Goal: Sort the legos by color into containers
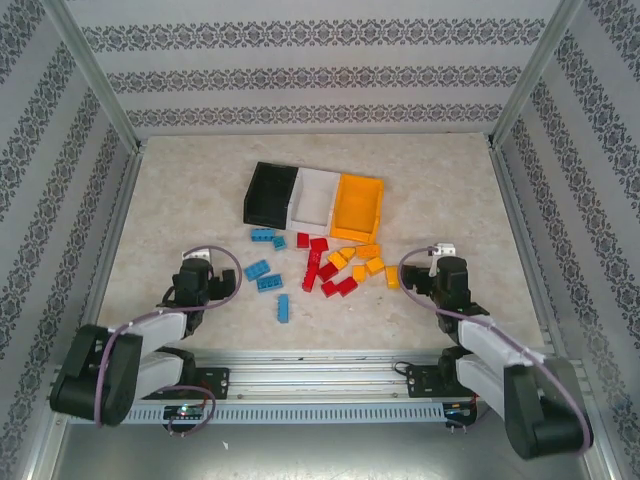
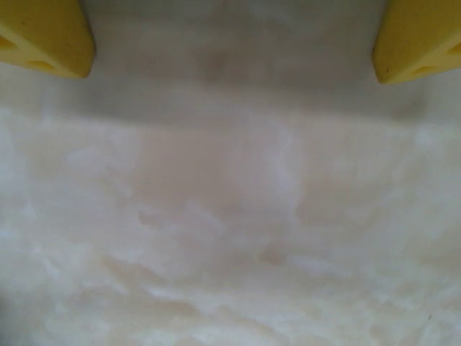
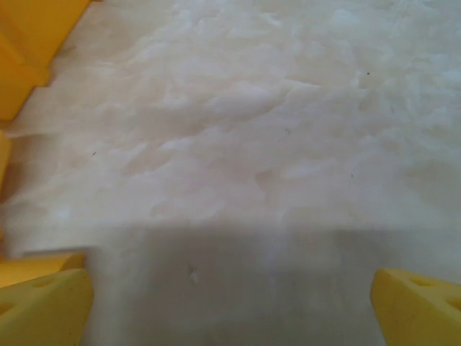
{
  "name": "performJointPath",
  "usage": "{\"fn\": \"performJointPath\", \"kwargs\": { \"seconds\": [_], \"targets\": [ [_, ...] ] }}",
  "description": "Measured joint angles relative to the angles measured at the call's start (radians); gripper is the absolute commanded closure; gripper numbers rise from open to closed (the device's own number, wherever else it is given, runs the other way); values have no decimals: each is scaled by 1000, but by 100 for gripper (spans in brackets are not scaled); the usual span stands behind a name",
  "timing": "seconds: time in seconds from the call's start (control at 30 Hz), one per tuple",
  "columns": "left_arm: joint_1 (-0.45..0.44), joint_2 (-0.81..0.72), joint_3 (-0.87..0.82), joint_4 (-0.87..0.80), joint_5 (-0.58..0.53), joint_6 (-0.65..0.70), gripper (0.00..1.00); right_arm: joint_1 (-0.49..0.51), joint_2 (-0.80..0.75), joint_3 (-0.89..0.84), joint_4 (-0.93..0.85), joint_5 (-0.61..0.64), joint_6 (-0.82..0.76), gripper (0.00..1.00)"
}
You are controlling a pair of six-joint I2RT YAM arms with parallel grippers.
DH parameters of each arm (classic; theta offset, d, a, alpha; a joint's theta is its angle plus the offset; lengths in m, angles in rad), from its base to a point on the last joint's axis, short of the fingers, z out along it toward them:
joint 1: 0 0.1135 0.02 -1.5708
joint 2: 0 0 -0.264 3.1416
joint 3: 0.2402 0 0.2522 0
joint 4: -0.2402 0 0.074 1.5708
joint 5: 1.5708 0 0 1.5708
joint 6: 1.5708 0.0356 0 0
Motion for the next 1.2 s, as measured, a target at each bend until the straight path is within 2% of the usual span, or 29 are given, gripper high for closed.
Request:
{"fn": "performJointPath", "kwargs": {
  "seconds": [0.27,0.5,0.97,1.07,1.2],
  "targets": [
    [65,240,106,205,57,72,0,-62,311,118,214,-11,-40,2],
    [97,344,161,354,90,123,0,-87,436,177,359,-19,-69,2],
    [112,372,186,501,105,171,0,-98,477,212,497,-36,-95,2],
    [112,366,186,513,72,169,0,-98,462,236,457,-17,-95,2],
    [112,276,188,466,29,168,0,-98,370,340,270,31,-65,2]
  ]
}}
